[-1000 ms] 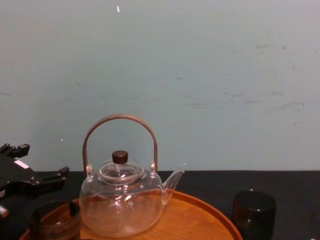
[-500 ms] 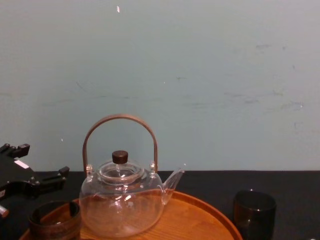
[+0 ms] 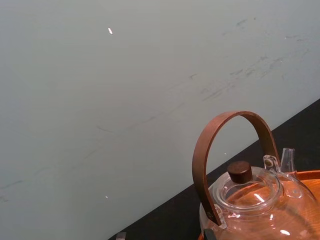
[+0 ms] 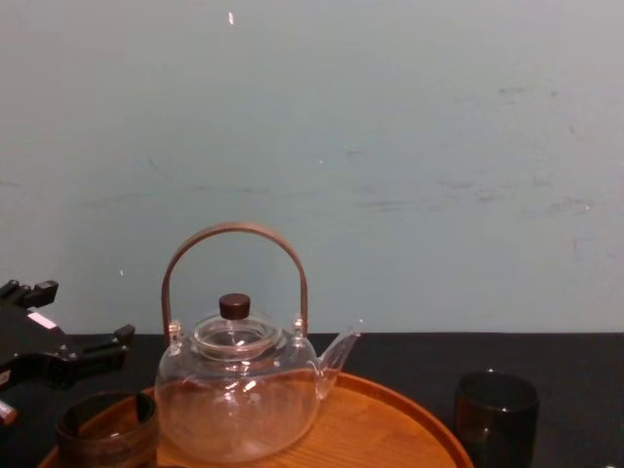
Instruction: Pick up the glass from the table and place it on the tray.
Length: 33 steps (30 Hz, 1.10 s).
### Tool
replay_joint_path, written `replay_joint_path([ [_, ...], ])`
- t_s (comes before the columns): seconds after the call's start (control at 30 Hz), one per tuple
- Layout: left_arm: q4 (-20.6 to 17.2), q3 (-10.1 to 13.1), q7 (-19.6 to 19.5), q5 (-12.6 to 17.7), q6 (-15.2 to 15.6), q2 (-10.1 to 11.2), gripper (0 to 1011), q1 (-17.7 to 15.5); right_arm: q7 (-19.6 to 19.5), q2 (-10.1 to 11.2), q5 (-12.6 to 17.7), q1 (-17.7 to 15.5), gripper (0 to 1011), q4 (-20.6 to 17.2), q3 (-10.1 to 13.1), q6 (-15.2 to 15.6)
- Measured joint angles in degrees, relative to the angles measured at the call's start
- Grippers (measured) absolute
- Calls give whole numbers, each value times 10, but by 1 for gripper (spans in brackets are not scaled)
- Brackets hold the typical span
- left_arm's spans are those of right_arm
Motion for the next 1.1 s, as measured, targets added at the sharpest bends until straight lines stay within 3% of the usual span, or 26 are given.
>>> replay_joint_path([
  [0.4, 0, 0, 0, 0, 0, 0, 1001, 0, 8, -13, -6, 15, 1002, 9, -9, 14],
  [0.9, 0, 0, 0, 0, 0, 0, 1001, 0, 0, -23, 17, 41, 1002, 14, -18, 86],
  [1.1, 0, 0, 0, 0, 0, 0, 1001, 0, 0, -23, 22, 50, 1002, 17, -24, 98],
])
